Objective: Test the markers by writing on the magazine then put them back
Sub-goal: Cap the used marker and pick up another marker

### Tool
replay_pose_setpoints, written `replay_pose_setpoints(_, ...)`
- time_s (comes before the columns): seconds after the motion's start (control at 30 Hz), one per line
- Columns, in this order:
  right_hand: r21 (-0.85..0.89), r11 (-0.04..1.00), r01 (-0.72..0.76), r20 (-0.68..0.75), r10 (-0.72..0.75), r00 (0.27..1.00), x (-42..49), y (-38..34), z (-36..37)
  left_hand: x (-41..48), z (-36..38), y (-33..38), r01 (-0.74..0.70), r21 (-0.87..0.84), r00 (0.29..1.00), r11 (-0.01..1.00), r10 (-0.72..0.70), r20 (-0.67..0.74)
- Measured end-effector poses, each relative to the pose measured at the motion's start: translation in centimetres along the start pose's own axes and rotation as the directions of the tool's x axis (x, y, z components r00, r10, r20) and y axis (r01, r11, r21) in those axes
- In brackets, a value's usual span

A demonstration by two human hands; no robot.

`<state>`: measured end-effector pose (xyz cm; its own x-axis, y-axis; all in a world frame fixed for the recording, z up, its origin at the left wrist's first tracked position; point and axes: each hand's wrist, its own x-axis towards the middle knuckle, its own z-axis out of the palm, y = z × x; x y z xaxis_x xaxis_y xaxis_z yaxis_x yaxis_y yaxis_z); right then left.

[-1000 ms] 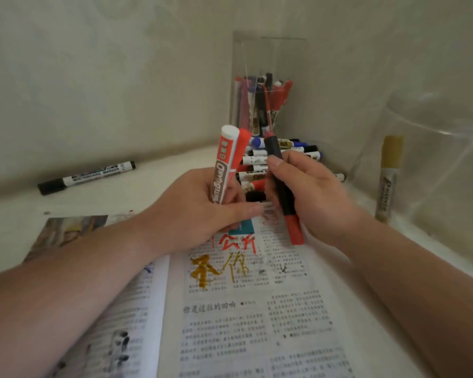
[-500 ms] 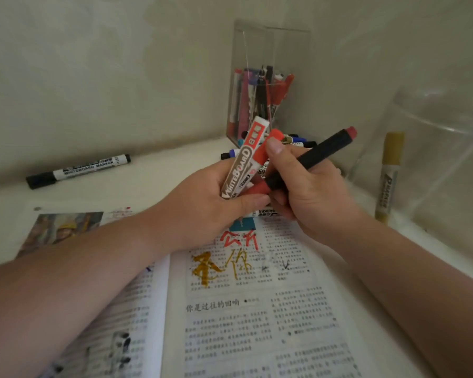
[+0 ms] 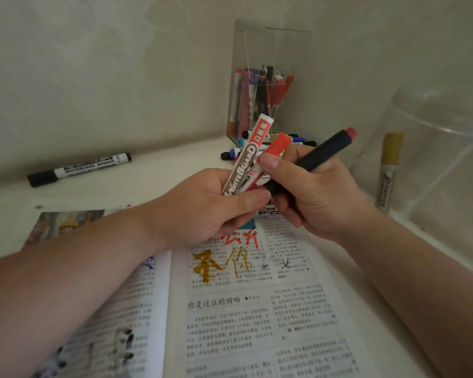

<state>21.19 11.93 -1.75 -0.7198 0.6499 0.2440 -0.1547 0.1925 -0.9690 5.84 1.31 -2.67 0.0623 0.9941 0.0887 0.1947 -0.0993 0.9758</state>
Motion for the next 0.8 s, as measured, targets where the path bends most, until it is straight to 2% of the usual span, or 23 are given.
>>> replay_pose_setpoints(0.13, 0.096, 0.995, 0.013, -0.111, -0.002, 0.994, 0.3, 0.2, 0.8, 0.2, -0.5, -0.7, 0.025, -0.085, 1.000, 0.996, -0.024, 0.011)
replay_pose_setpoints(0.23, 0.073, 0.997, 0.013, -0.218, 0.004, 0.976, 0.4, 0.5, 1.7, 0.4, -0.5, -1.2, 0.024, -0.149, 1.000, 0.989, -0.026, -0.016)
replay_pose_setpoints(0.33, 0.114, 0.993, -0.017, -0.228, 0.043, 0.973, 0.3, -0.1, 1.6, 0.1, -1.0, -1.3, 0.015, -0.208, 1.000, 0.978, -0.013, 0.009)
replay_pose_setpoints(0.43, 0.326, 0.942, 0.079, -0.265, 0.011, 0.964, 0.9, -1.5, -1.1, 0.0, -2.4, -1.9, 0.049, -0.413, 0.998, 0.909, -0.055, -0.002)
replay_pose_setpoints(0.5, 0.282, 0.951, 0.127, -0.284, -0.043, 0.958, 0.9, -1.9, -2.2, -0.1, -2.7, -2.0, 0.042, -0.449, 0.998, 0.893, -0.061, -0.027)
replay_pose_setpoints(0.63, 0.016, 1.000, 0.006, -0.131, -0.004, 0.991, 0.4, -0.5, -1.4, 0.0, -1.6, -1.7, 0.019, -0.349, 0.993, 0.937, -0.058, -0.102)
replay_pose_setpoints(0.7, 0.032, 0.999, -0.023, -0.002, 0.023, 1.000, 0.6, 0.0, -0.9, -0.1, -2.0, -2.1, 0.012, -0.324, 0.985, 0.946, -0.067, -0.158)
replay_pose_setpoints(0.8, 0.065, 0.990, -0.123, 0.156, 0.111, 0.981, 0.9, 0.2, -0.6, -0.2, -2.0, -2.6, -0.057, -0.257, 0.984, 0.965, 0.010, -0.178)
